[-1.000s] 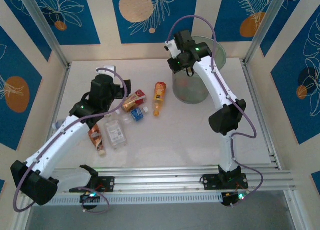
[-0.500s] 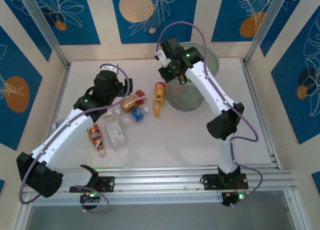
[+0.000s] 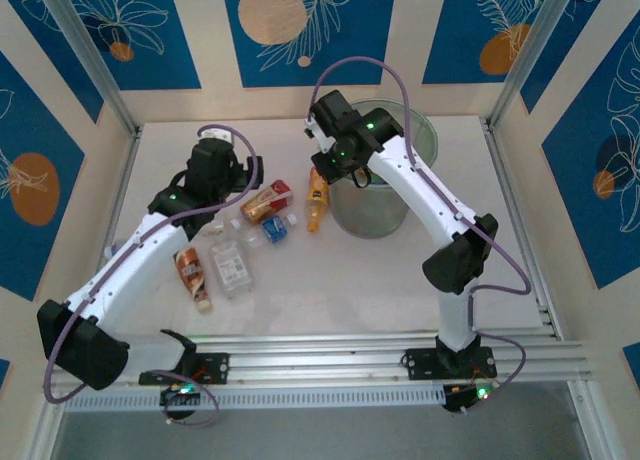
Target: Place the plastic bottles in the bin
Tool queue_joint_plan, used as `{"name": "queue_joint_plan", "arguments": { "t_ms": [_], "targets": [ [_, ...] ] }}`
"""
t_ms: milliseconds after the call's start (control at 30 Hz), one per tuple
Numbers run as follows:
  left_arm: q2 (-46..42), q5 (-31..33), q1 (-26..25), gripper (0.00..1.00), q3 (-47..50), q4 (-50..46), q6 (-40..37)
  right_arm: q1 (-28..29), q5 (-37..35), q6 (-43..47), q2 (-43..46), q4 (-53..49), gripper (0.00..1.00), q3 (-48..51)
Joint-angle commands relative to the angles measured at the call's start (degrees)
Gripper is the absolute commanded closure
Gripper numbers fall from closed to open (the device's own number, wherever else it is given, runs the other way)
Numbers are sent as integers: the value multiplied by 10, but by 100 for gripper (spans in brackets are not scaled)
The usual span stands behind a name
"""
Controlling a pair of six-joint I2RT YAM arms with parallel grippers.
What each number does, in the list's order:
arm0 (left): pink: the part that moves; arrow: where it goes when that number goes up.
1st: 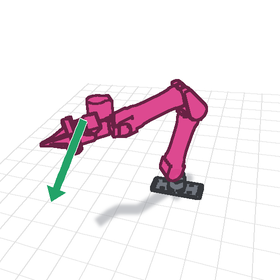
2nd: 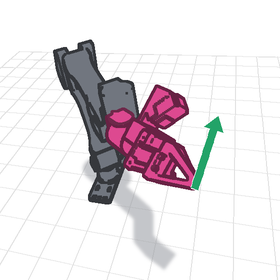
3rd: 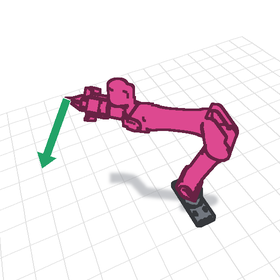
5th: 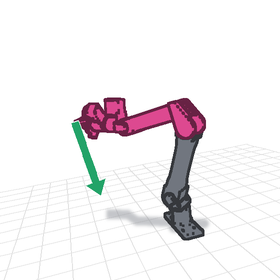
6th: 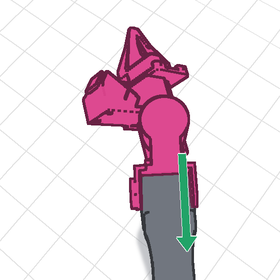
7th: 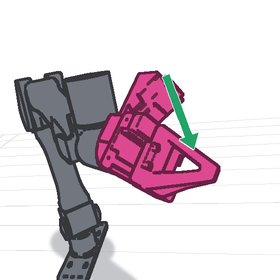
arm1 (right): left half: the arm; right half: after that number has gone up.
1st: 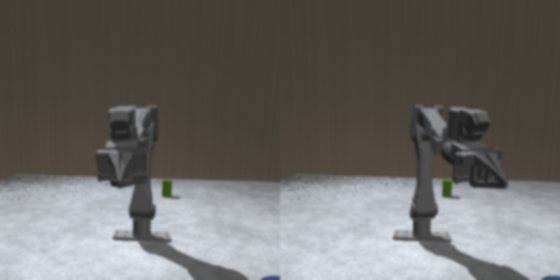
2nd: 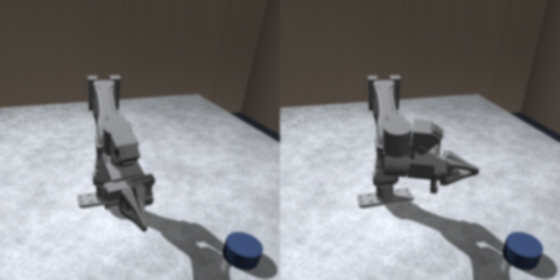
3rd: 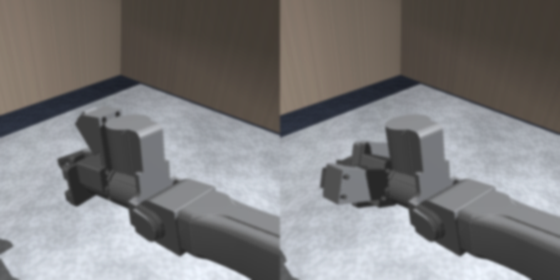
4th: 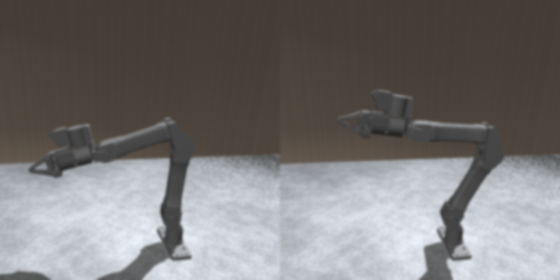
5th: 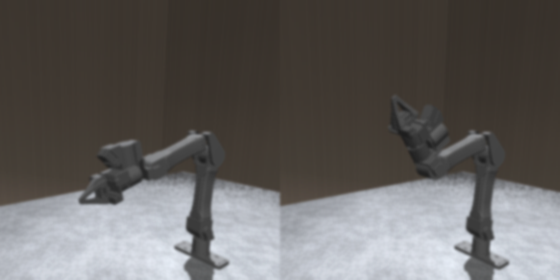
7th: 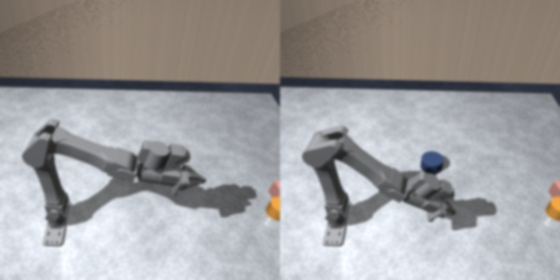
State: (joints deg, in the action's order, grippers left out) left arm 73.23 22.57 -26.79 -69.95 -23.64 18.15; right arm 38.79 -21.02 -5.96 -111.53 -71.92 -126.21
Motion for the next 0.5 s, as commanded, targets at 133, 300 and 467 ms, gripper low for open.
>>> {"name": "queue_joint_plan", "arguments": {
  "t_ms": [133,300,467],
  "targets": [
    [10,-21,9,1,-9,-19,14,8,0,-20,13,-23,53,2],
    [12,-47,8,0,9,-20,21,8,-10,-13,14,-23,39,-28],
    [32,-114,2,6,35,4,32,6,-30,-6,15,-34,26,-78]
  ]
}}
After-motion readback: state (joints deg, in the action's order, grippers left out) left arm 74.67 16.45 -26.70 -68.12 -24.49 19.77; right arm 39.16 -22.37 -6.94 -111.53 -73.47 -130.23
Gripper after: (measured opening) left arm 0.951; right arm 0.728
